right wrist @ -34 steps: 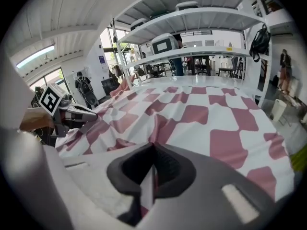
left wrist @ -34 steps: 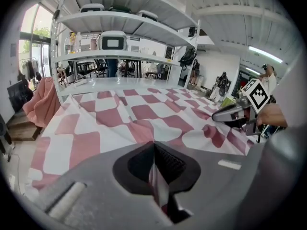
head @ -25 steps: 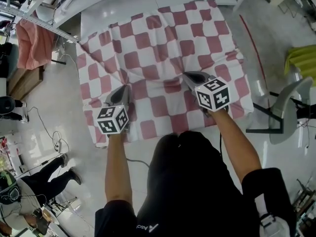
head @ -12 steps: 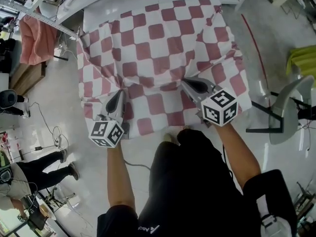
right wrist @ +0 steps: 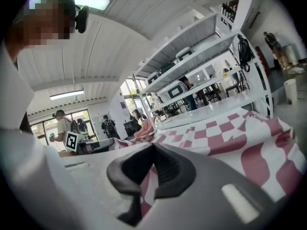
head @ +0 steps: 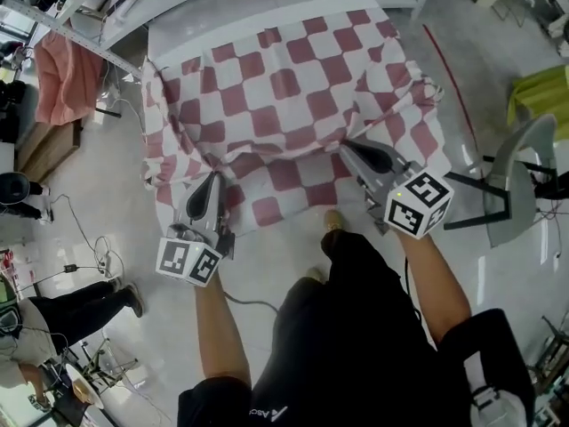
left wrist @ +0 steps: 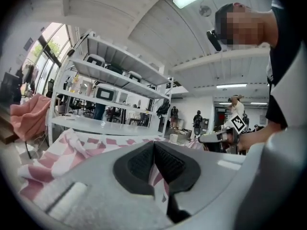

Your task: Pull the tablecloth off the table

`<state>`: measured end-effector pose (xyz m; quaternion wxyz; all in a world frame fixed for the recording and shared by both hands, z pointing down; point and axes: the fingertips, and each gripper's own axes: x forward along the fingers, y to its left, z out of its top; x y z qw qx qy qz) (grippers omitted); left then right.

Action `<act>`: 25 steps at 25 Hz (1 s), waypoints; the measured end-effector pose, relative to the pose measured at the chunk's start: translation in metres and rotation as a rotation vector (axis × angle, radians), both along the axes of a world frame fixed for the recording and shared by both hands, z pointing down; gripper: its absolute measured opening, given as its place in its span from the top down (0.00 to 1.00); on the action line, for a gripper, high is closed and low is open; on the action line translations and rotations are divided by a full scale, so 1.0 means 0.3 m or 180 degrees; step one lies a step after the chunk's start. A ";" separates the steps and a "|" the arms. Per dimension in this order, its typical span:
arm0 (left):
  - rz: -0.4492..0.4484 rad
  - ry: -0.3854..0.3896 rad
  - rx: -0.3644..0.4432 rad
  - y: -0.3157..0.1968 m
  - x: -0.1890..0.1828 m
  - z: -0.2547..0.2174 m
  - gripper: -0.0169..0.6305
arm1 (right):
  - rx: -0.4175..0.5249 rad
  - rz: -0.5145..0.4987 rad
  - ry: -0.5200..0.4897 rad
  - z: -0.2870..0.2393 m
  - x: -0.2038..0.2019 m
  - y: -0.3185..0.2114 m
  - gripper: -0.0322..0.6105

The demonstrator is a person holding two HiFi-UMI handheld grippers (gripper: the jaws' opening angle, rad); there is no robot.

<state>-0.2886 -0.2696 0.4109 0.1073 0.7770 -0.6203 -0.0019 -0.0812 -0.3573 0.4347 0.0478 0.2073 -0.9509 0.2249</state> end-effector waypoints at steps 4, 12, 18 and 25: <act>0.0157 0.0009 0.0239 0.148 0.044 -0.046 0.96 | 0.0145 0.0142 -0.0108 -0.041 0.013 0.164 0.95; 0.0279 0.0158 0.0836 0.414 0.117 -0.275 0.96 | 0.0445 0.0514 -0.0421 -0.258 0.135 0.403 0.95; 0.0359 0.0207 0.1168 0.622 0.186 -0.419 0.96 | 0.0693 0.0718 -0.0565 -0.409 0.223 0.599 0.95; 0.0330 0.0296 0.1437 0.813 0.233 -0.593 0.96 | 0.0959 0.0635 -0.0744 -0.629 0.257 0.835 0.95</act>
